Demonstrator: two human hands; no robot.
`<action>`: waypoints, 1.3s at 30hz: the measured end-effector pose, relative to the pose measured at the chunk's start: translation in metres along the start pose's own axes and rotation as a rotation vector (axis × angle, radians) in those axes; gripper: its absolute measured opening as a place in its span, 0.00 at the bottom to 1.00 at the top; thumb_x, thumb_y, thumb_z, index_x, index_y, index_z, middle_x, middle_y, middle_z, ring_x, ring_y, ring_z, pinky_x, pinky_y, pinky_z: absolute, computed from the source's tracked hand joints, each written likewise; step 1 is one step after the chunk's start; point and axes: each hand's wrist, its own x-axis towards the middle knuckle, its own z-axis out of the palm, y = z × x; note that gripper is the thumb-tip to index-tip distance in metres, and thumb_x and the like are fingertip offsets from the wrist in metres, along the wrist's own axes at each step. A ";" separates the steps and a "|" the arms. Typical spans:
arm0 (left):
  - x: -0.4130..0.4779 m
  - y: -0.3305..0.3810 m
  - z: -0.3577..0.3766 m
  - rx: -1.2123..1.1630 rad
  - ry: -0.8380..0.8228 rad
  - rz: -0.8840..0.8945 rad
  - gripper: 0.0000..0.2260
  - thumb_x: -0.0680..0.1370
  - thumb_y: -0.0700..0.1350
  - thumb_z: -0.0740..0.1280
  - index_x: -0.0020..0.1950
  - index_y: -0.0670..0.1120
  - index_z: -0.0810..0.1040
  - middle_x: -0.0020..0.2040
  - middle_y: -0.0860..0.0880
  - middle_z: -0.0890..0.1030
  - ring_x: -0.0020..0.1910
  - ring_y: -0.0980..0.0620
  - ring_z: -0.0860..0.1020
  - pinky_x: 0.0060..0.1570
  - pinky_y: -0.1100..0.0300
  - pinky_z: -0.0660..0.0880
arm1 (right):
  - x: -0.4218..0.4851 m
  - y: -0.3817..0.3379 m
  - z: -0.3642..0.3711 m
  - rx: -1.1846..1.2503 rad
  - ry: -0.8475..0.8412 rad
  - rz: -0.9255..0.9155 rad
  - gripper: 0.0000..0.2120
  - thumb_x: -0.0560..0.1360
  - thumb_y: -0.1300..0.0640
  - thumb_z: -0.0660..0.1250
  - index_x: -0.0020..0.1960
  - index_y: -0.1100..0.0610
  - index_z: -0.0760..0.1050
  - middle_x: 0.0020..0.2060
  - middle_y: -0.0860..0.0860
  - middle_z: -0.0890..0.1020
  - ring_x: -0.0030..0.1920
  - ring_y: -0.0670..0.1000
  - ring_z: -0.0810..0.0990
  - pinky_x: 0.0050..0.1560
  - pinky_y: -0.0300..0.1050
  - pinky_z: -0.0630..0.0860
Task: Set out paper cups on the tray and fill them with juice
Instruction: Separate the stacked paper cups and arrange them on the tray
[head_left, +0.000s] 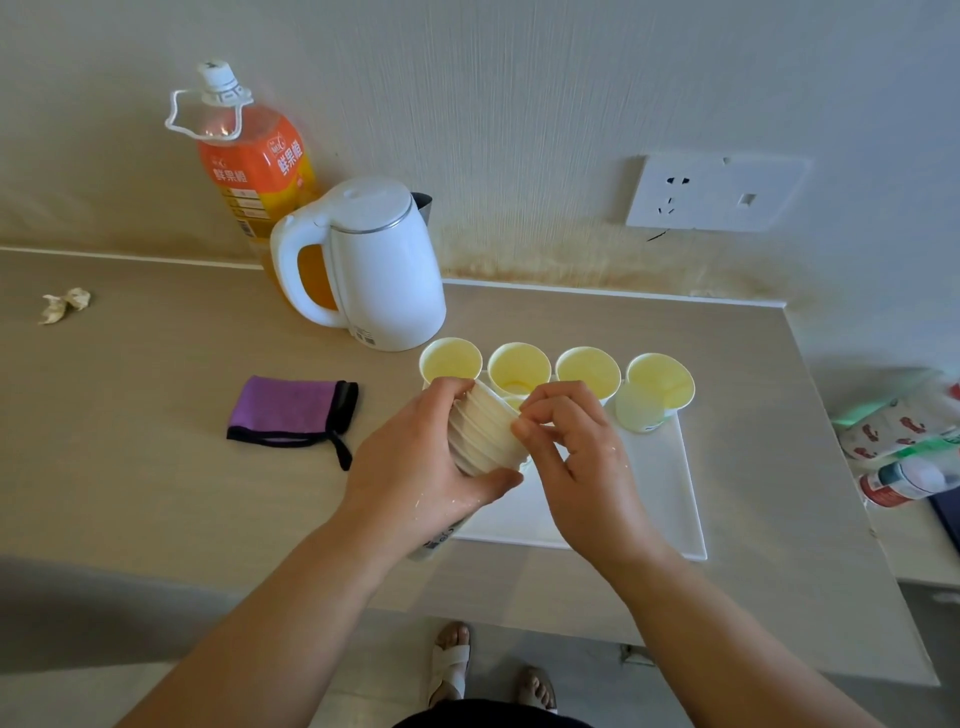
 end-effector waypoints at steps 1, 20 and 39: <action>0.000 0.000 -0.001 0.007 0.003 -0.004 0.37 0.63 0.61 0.76 0.68 0.54 0.66 0.56 0.58 0.76 0.50 0.57 0.75 0.45 0.60 0.73 | 0.000 0.000 0.001 -0.002 0.006 0.006 0.14 0.75 0.49 0.59 0.44 0.59 0.77 0.48 0.41 0.73 0.48 0.43 0.75 0.46 0.43 0.75; -0.002 -0.003 -0.013 0.141 0.056 -0.060 0.34 0.65 0.64 0.73 0.65 0.54 0.65 0.53 0.58 0.74 0.48 0.55 0.75 0.39 0.60 0.69 | 0.003 -0.020 0.018 0.045 0.059 0.145 0.08 0.76 0.63 0.66 0.40 0.55 0.73 0.40 0.47 0.76 0.42 0.36 0.73 0.42 0.25 0.67; -0.011 -0.024 -0.026 -0.474 -0.127 -0.081 0.30 0.63 0.53 0.78 0.58 0.67 0.65 0.51 0.65 0.77 0.47 0.77 0.73 0.40 0.78 0.70 | 0.027 -0.044 -0.005 0.267 0.042 0.192 0.06 0.75 0.60 0.68 0.46 0.51 0.73 0.45 0.46 0.77 0.45 0.33 0.75 0.43 0.26 0.71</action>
